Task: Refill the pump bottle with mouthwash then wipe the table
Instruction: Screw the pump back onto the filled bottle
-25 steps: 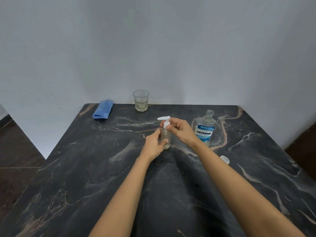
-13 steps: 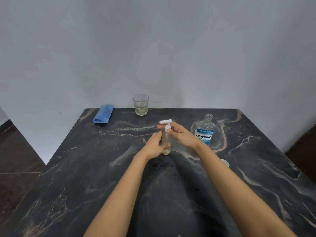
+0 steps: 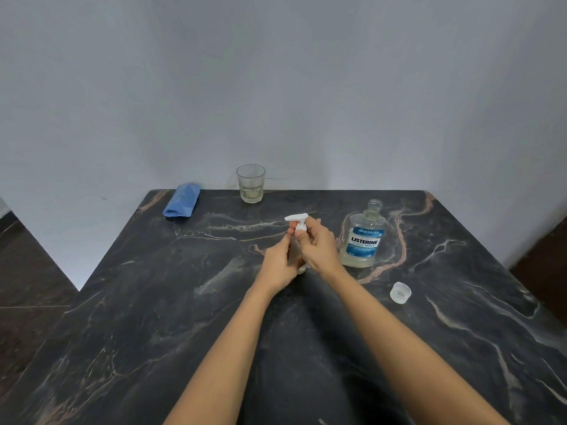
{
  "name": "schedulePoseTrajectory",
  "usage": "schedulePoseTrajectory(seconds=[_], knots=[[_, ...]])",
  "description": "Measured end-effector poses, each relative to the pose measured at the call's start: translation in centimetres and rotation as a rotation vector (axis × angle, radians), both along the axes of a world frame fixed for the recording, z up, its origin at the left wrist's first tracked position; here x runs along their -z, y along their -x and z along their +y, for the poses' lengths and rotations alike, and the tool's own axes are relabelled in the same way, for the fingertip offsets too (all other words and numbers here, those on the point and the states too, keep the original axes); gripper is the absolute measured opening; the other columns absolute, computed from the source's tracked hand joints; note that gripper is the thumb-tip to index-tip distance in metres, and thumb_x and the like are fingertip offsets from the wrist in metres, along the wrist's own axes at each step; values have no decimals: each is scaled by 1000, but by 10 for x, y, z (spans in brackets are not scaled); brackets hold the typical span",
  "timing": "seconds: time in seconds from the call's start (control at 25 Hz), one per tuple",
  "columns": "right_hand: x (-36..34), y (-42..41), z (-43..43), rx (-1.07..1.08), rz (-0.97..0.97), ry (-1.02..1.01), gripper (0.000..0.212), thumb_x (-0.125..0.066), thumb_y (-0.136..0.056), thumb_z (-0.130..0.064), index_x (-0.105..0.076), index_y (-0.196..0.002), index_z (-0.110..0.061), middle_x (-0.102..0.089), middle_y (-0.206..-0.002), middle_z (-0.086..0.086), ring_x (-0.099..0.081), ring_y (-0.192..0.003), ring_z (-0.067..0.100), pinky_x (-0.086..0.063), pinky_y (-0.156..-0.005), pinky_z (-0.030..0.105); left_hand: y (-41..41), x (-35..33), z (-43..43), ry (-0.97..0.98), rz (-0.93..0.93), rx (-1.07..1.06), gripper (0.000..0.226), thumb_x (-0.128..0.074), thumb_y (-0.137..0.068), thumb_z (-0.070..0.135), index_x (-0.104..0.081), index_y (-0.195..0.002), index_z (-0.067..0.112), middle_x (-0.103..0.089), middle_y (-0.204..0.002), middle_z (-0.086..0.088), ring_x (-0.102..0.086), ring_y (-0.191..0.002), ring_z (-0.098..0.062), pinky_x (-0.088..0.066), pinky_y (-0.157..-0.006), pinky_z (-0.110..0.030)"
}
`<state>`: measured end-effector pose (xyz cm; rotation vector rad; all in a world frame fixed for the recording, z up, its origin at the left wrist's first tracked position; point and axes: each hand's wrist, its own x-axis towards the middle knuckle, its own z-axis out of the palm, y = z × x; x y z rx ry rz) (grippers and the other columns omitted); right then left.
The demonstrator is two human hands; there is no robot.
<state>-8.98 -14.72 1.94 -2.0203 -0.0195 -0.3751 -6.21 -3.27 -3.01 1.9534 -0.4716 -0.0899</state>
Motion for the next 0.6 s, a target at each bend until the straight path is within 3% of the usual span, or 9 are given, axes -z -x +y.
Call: schedulePoseTrajectory(seconds=[0.16,0.24,0.28,0.36,0.4,0.48,0.52,0.6], knots=[[6,1,10,139,-18,12,21,-44,-94,-9,-63,-103,-10,-69,-84,12,-57,-107,39,-38,-104,53,7,6,-9,47,-33,-70,70,-64,-83,21,-36,-145,35,-59,-79,18,-64,-82,-11,-44,-71,-14],[7,1,19,221,-64,-2,22,-43,-90,-3,-63,-99,-9,-71,-83,8,-60,-103,33,-25,-115,50,11,9,-12,141,15,-96,40,-58,-83,44,-50,-120,55,-66,-80,18,-67,-90,-10,-49,-74,-16],[7,2,24,259,-86,-16,23,-43,-88,-1,-63,-97,-8,-71,-83,5,-62,-98,29,-15,-120,42,12,9,-14,195,36,-105,28,-53,-82,57,-57,-109,55,-71,-89,15,-67,-96,-8,-52,-81,-23],[7,2,32,304,-97,-37,21,-43,-87,0,-60,-94,-8,-70,-81,2,-63,-92,25,-6,-121,33,12,11,-17,253,45,-147,34,-51,-78,66,-67,-101,46,-73,-101,5,-66,-104,-15,-51,-93,-40],[7,1,34,299,-94,-46,19,-43,-88,-1,-60,-94,-9,-70,-81,2,-64,-90,24,-12,-121,38,13,12,-17,244,46,-170,37,-52,-78,65,-69,-100,41,-73,-101,0,-65,-105,-17,-50,-94,-41],[7,2,28,226,-91,-56,18,-45,-92,-6,-60,-99,-11,-70,-89,2,-63,-92,20,-35,-110,48,15,7,-13,121,-9,-175,35,-55,-79,57,-66,-104,34,-71,-94,-6,-66,-94,-8,-51,-82,-22],[8,3,23,177,-86,-55,19,-46,-94,-9,-61,-105,-13,-70,-97,2,-62,-94,17,-43,-102,47,17,5,-11,79,-11,-139,31,-57,-82,47,-60,-109,32,-69,-91,-3,-65,-90,-5,-47,-72,-11],[9,9,12,98,-77,-82,27,-51,-95,-15,-55,-122,-17,-66,-117,2,-58,-108,9,-47,-99,38,17,0,-7,-12,-7,-99,38,-60,-88,21,-51,-125,23,-65,-98,4,-63,-96,-14,-41,-67,-9]])
